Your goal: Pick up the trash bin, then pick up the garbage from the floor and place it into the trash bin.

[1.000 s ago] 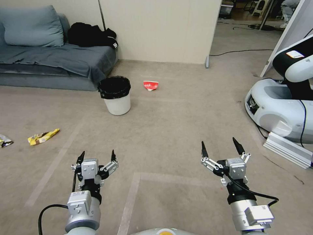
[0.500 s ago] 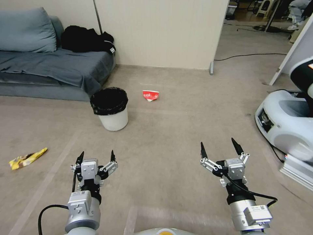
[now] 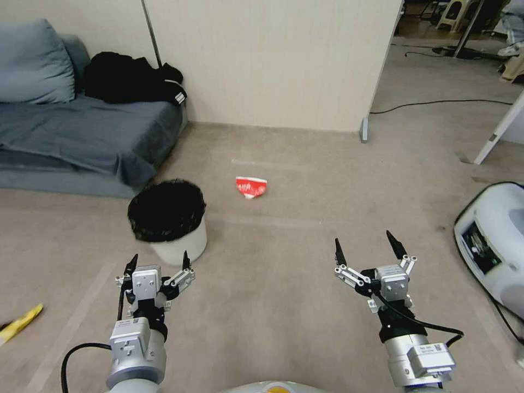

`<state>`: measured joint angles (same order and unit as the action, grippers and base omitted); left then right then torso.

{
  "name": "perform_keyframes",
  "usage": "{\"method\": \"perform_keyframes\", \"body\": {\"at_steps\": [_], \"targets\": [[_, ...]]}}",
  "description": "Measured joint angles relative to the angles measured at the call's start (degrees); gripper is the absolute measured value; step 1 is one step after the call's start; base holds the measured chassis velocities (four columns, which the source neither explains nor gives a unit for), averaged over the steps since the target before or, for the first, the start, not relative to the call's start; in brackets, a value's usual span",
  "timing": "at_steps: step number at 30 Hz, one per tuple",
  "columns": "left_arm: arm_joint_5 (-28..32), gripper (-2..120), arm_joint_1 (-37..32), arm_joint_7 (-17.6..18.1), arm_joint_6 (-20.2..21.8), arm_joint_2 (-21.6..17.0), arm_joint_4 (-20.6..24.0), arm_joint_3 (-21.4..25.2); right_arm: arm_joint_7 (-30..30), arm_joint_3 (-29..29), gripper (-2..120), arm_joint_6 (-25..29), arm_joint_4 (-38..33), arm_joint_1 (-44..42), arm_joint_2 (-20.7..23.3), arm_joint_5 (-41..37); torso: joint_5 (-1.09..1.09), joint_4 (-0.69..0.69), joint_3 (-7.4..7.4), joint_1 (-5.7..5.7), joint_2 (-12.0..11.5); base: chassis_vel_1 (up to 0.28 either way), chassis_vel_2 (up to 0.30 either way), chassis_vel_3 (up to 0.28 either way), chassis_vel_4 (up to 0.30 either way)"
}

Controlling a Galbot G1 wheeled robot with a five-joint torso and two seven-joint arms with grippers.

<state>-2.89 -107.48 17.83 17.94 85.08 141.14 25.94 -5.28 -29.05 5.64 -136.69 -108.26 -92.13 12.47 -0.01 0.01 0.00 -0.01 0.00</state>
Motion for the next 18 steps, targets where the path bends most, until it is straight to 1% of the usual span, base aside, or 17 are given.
{"method": "perform_keyframes", "body": {"at_steps": [2,3,4,5,6,8,10,11,14,18], "targets": [[0.0,99,0.0,0.0,0.0,0.0,0.0,0.0,0.0,0.0,100,0.0,0.0,0.0,0.0,0.0,-0.02,0.00,0.00,0.00,0.0,-0.294,0.273,0.299,-0.300],[0.0,99,0.0,0.0,0.0,0.0,0.0,0.0,0.0,0.0,100,0.1,0.1,0.0,0.0,0.1,0.00,-0.02,0.01,0.00,0.0,-0.308,0.299,0.281,-0.262],[0.0,99,0.0,0.1,0.0,0.0,0.0,0.0,0.0,0.0,100,0.1,0.1,0.0,0.0,0.1,0.03,0.00,0.00,0.01,0.0,-0.272,0.299,0.281,-0.300],[0.0,99,0.0,0.1,0.0,0.0,0.0,0.0,0.0,0.0,100,0.1,0.1,0.0,0.0,0.1,-0.02,0.00,0.01,0.01,0.0,-0.276,0.277,0.281,-0.300],[0.0,99,0.0,0.1,0.0,0.0,0.0,0.0,0.0,0.0,100,0.1,0.1,0.0,0.0,0.1,-0.02,0.00,0.01,0.01,0.0,-0.276,0.277,0.281,-0.300],[0.0,99,0.0,0.1,0.0,0.0,0.0,0.0,-0.5,-0.1,100,1.5,0.4,0.1,0.0,0.1,0.00,0.00,0.01,0.01,0.0,-0.264,0.278,0.267,-0.253],[0.0,99,0.1,0.1,0.0,0.0,0.0,0.0,-0.6,-0.1,100,1.7,0.4,0.1,0.0,0.2,-0.01,-0.01,0.02,0.02,0.0,-0.253,0.228,0.258,-0.233],[0.0,99,0.1,0.1,0.0,0.0,0.0,0.0,-0.7,-0.1,100,1.9,0.5,0.1,0.0,0.1,0.02,-0.01,0.01,0.01,0.0,-0.228,0.228,0.188,-0.196],[0.0,99,0.1,0.2,0.0,0.1,0.0,0.0,-0.8,-0.1,100,2.0,0.5,0.1,0.0,0.2,0.01,0.00,0.02,0.01,0.0,-0.087,0.144,0.076,-0.077],[0.0,99,0.1,0.2,0.1,0.1,0.0,0.0,-1.3,-0.2,100,3.1,0.6,0.1,0.0,0.4,0.01,-0.01,0.00,0.00,0.0,0.013,-0.012,-0.011,0.004]]}}
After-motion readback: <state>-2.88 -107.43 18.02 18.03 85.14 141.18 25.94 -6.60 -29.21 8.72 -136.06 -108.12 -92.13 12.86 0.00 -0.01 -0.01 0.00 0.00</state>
